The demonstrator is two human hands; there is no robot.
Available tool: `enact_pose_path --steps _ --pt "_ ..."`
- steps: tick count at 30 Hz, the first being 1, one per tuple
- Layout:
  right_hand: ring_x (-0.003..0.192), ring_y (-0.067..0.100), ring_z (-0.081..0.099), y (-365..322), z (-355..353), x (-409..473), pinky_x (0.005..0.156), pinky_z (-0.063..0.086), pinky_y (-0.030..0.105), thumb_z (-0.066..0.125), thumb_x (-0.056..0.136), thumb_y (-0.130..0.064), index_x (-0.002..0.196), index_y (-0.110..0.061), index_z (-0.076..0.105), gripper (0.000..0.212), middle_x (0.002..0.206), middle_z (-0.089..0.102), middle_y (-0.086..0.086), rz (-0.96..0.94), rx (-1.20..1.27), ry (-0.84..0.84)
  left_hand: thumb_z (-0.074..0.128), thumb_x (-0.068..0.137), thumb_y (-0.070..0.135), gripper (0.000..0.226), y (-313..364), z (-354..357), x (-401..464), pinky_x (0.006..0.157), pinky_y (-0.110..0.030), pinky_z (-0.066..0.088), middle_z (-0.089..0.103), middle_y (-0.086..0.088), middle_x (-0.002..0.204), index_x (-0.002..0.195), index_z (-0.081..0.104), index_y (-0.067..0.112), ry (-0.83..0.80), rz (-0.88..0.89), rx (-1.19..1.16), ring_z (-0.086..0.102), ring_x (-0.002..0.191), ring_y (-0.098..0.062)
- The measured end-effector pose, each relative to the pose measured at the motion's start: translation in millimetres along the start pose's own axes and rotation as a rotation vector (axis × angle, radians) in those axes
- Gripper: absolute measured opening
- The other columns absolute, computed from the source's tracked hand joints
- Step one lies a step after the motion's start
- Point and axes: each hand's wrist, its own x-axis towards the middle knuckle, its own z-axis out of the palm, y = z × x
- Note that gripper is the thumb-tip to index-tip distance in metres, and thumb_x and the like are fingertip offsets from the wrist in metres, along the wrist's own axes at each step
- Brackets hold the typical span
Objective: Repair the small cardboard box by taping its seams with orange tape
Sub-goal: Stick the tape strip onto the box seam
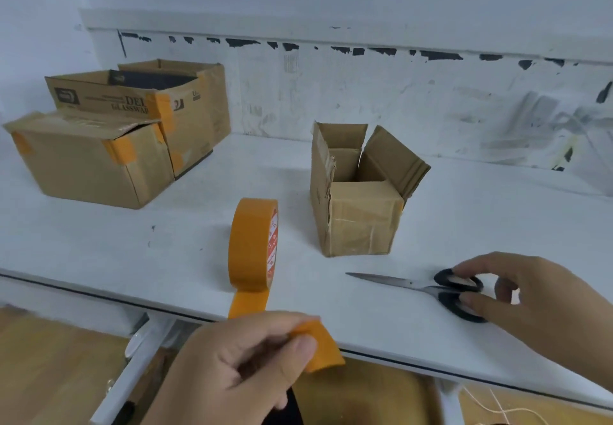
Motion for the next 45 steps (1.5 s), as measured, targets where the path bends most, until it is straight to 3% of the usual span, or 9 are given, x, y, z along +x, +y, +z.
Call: enact_pose_path --steps 4,6,8,11,17,20,32,38,45 --pt "0.057 0.007 0.057 -28 -8 -16 0.055 0.047 0.018 0.07 0.077 -0.047 0.086 -0.043 0.07 0.01 0.069 0.066 -0.017 -0.18 0.399 0.004 0.068 0.078 0.047 0.032 5 3 17 0.052 -0.013 0.045 0.067 0.008 0.059 0.103 0.057 0.064 0.021 0.18 0.091 0.061 0.05 -0.007" --pt "0.071 0.017 0.063 -50 -7 -28 0.069 0.054 0.031 0.063 0.065 -0.065 0.097 -0.044 0.068 0.039 0.082 0.071 -0.014 -0.282 0.594 -0.132 0.063 0.073 0.056 0.043 11 4 24 0.051 -0.016 0.048 0.066 0.012 0.062 0.113 0.049 0.064 -0.008 0.23 0.17 0.062 0.054 -0.01" --pt "0.072 0.008 0.06 -67 1 -35 0.063 0.051 0.022 0.055 0.063 -0.073 0.099 -0.049 0.064 0.044 0.088 0.07 -0.018 -0.393 0.57 -0.185 0.061 0.07 0.06 0.045 19 4 29 0.052 -0.018 0.05 0.065 0.014 0.065 0.114 0.052 0.06 -0.051 0.243 0.208 0.063 0.057 -0.011" --pt "0.068 0.001 0.057 -80 10 -32 0.056 0.042 0.011 0.06 0.073 -0.069 0.096 -0.043 0.065 0.034 0.086 0.068 -0.024 -0.444 0.573 -0.112 0.055 0.063 0.069 0.05 28 4 34 0.052 -0.023 0.053 0.064 0.013 0.064 0.112 0.05 0.059 -0.1 0.234 0.236 0.062 0.056 -0.011" --pt "0.062 -0.001 0.055 -79 11 -19 0.059 0.044 0.017 0.063 0.072 -0.058 0.1 -0.035 0.066 0.037 0.086 0.072 -0.017 -0.356 0.685 -0.163 0.053 0.065 0.068 0.052 34 -6 45 0.059 -0.033 0.055 0.065 0.01 0.072 0.116 0.044 0.063 -0.149 0.236 0.3 0.061 0.061 -0.012" --pt "0.071 0.019 0.062 -80 13 -15 0.069 0.052 0.034 0.064 0.078 -0.048 0.089 -0.029 0.072 0.024 0.077 0.073 -0.003 -0.352 0.782 -0.208 0.05 0.066 0.067 0.051 36 -11 50 0.061 -0.029 0.052 0.066 0.015 0.079 0.116 0.041 0.064 -0.188 0.239 0.354 0.061 0.066 -0.009" --pt "0.059 0.005 0.055 -95 17 24 0.052 0.042 0.017 0.058 0.092 -0.032 0.075 -0.026 0.062 0.019 0.065 0.063 -0.008 -0.346 0.488 0.088 0.062 0.082 0.044 0.015 59 -19 97 0.064 -0.019 0.048 0.067 0.026 0.072 0.097 0.062 0.041 -0.111 0.188 0.638 0.061 0.071 0.004" --pt "0.09 0.018 0.046 -97 36 53 0.074 0.031 0.023 0.057 0.091 -0.026 0.087 -0.019 0.064 0.01 0.096 0.055 -0.002 -0.441 0.187 0.325 0.063 0.084 0.045 0.009 63 -25 132 0.062 -0.013 0.044 0.068 0.016 0.08 0.087 0.066 0.037 -0.203 0.115 0.813 0.061 0.075 0.0" --pt "0.099 0.023 0.049 -97 48 70 0.083 0.038 0.031 0.056 0.088 -0.024 0.085 -0.014 0.066 0.014 0.094 0.059 0.002 -0.454 0.125 0.349 0.064 0.082 0.049 0.017 52 -33 163 0.063 -0.02 0.046 0.064 0.014 0.085 0.09 0.069 0.034 -0.331 -0.037 0.778 0.06 0.078 -0.006"
